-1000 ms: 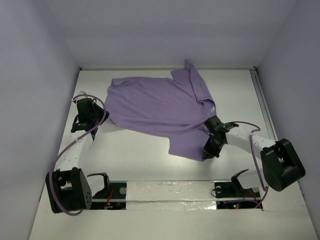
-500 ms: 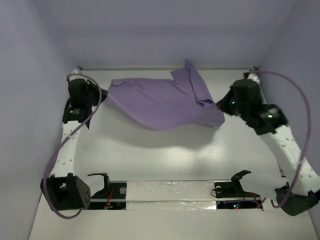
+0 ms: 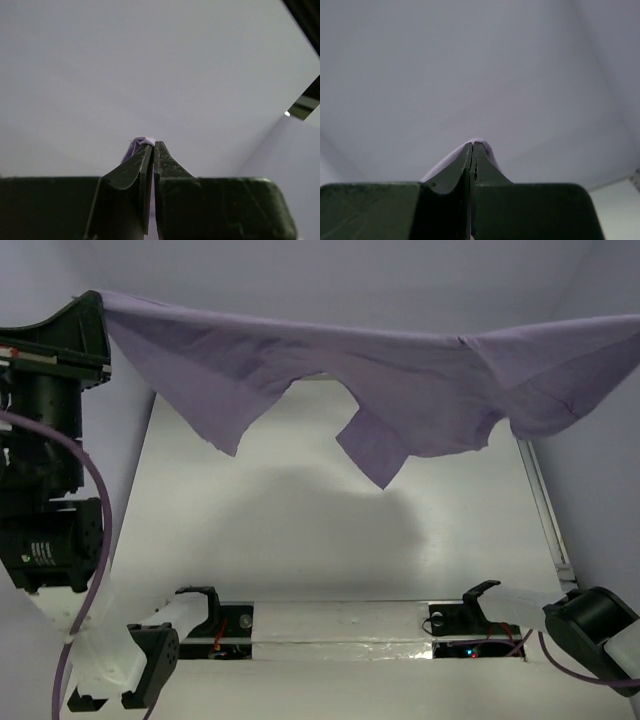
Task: Fold and stack the t-shirts
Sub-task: Flatten the tshirt out
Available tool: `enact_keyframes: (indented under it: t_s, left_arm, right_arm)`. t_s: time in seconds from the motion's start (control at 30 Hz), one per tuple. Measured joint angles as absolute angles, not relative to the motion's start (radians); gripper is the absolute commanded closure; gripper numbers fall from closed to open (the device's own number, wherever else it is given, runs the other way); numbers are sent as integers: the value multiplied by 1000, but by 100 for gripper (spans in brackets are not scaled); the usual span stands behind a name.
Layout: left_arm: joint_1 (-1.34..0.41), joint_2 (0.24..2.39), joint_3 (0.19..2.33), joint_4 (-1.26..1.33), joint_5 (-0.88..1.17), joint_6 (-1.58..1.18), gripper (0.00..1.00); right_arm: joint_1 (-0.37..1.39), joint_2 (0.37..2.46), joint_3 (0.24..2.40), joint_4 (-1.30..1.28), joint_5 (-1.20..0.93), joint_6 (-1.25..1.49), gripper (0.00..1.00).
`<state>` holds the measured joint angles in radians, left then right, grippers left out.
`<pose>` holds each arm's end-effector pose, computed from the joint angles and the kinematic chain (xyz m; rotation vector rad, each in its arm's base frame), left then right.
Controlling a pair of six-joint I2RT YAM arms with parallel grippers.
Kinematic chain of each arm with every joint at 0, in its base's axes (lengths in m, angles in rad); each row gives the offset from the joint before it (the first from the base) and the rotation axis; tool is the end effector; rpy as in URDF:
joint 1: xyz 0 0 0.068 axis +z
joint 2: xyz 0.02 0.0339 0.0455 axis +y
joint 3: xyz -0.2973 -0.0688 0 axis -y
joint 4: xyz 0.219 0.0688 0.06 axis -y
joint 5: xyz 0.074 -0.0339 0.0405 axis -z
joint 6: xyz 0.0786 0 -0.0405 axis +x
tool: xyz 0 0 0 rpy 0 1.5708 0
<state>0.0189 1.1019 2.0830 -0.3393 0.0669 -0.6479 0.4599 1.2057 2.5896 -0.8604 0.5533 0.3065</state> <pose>0.0798 -0.0037 0.6853 -0.2496 0.9134 -0.6133 0.0341 -0.0292 0.6880 0.4231 1.0584 0.3930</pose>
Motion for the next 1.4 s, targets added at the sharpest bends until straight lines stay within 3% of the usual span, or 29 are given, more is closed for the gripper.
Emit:
enact_keyframes:
  t_s: [0.13, 0.37, 0.63, 0.9, 1.17, 1.3, 1.4]
  left_arm:
    - [19, 1097, 2082, -331, 36, -664, 100]
    - [18, 1195, 1864, -317, -25, -674, 100]
    - [14, 1484, 1749, -303, -39, -672, 100]
    - [12, 1693, 1916, -312, -30, -682, 100]
    - [12, 1779, 2304, -290, -7, -727, 100]
    - [24, 1715, 2313, -223, -9, -717, 100]
    - [36, 1625, 2204, -176, -13, -690, 100]
  right_arm:
    - [464, 1242, 2610, -702, 602, 172, 100]
    - [411, 1471, 2540, -435, 633, -46, 100]
    - [88, 1864, 2543, -514, 314, 154, 100]
    - [6, 2069, 2578, -580, 135, 292, 100]
    - [-4, 1953, 2651, -477, 78, 338, 100]
    - [-20, 1791, 2605, -448, 66, 339, 100]
    - [-20, 1611, 2427, -417, 36, 345, 100]
